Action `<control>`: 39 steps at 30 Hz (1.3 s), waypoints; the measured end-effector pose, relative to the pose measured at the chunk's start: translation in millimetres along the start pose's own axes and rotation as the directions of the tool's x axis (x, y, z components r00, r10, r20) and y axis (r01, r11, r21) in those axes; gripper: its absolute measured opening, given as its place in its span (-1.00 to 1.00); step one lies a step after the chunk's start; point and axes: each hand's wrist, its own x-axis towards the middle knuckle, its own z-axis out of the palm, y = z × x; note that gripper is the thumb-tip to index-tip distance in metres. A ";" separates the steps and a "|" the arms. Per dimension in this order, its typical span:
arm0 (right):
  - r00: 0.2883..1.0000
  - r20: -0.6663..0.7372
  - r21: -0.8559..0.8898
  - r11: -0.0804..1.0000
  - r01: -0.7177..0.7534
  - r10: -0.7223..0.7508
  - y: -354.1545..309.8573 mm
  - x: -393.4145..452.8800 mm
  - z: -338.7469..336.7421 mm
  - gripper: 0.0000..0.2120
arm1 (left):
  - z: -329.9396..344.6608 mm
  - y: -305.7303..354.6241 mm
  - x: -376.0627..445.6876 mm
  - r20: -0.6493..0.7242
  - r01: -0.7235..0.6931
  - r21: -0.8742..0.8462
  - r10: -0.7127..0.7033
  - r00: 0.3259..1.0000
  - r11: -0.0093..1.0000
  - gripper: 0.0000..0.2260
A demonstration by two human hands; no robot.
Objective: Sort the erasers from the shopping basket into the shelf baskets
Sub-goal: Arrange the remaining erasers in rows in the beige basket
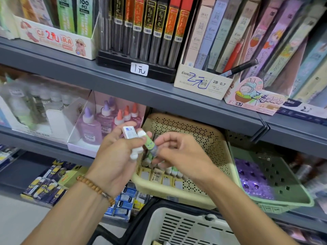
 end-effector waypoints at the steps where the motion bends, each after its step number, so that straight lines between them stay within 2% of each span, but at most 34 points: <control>1: 0.998 -0.054 0.067 0.998 -0.009 0.013 0.2 1.5 -5.6 -0.87 | -1.2 0.2 0.6 -0.004 0.001 0.005 -0.001 1.000 1.000 -0.67; 4: 0.972 -0.226 0.195 0.981 -0.014 0.058 7.0 12.0 -25.3 -0.80 | -5.4 2.1 1.2 -0.069 0.007 0.072 -0.002 0.998 0.997 -0.67; 7: 0.948 -0.305 0.089 0.994 -0.070 0.094 22.4 24.9 -45.5 -0.80 | -6.4 4.1 0.4 -0.125 0.050 0.161 -0.030 0.992 0.986 -0.87; 11: 0.947 -0.224 -0.116 0.959 -0.260 0.229 44.8 32.8 -68.2 -0.81 | -4.0 7.0 -1.5 -0.085 0.145 0.099 -0.137 0.987 0.984 -0.80; 14: 0.932 -0.200 -0.252 0.903 -0.347 0.302 56.1 38.3 -69.0 -0.80 | -2.2 8.0 -2.3 -0.024 0.187 0.090 -0.185 0.982 0.978 -0.79; 18: 0.929 -0.215 -0.343 0.868 -0.360 0.300 64.1 47.6 -56.8 -0.87 | -2.1 4.9 -3.6 0.039 0.185 0.136 -0.192 0.981 0.973 -0.82; 21: 0.936 -0.229 -0.366 0.867 -0.339 0.269 64.9 49.4 -55.4 -0.92 | -2.9 2.8 -4.1 0.011 0.178 0.156 -0.182 0.983 0.972 -0.83; 24: 0.946 -0.224 -0.470 0.824 -0.316 0.235 63.1 46.0 -56.2 -0.98 | -4.3 2.9 -3.7 -0.015 0.172 0.154 -0.172 0.985 0.973 -0.82; 28: 0.912 -0.092 -0.458 0.796 -0.396 0.400 61.5 43.2 -48.7 -0.83 | -3.8 1.8 -5.2 -0.001 0.188 0.223 -0.193 0.981 0.957 -0.78; 29: 0.917 -0.105 -0.462 0.798 -0.387 0.384 59.3 42.6 -47.2 -0.83 | -3.4 1.2 -6.0 0.009 0.190 0.248 -0.198 0.980 0.950 -0.77; 31: 0.955 -0.180 -0.440 0.849 -0.293 0.237 51.2 39.0 -45.1 -0.89 | -2.9 0.7 -7.3 0.018 0.194 0.276 -0.207 0.978 0.941 -0.77; 33: 0.977 -0.197 -0.261 0.956 -0.133 0.082 39.5 31.2 -43.2 -0.92 | -3.2 0.5 -7.1 0.019 0.191 0.298 -0.205 0.978 0.935 -0.79; 34: 0.986 -0.160 -0.162 0.985 -0.061 0.035 31.8 26.5 -41.9 -0.89 | -3.4 0.4 -6.8 0.025 0.182 0.314 -0.200 0.979 0.932 -0.80; 36: 0.999 -0.028 -0.131 0.991 0.017 -0.021 15.2 16.9 -35.2 -0.85 | -2.3 0.3 -7.0 0.054 0.169 0.359 -0.201 0.978 0.918 -0.81; 39: 0.997 0.079 -0.122 0.992 0.020 -0.010 9.2 13.3 -27.0 -0.89 | 3.2 -3.9 -9.2 0.079 0.171 0.391 -0.218 0.973 0.904 -0.79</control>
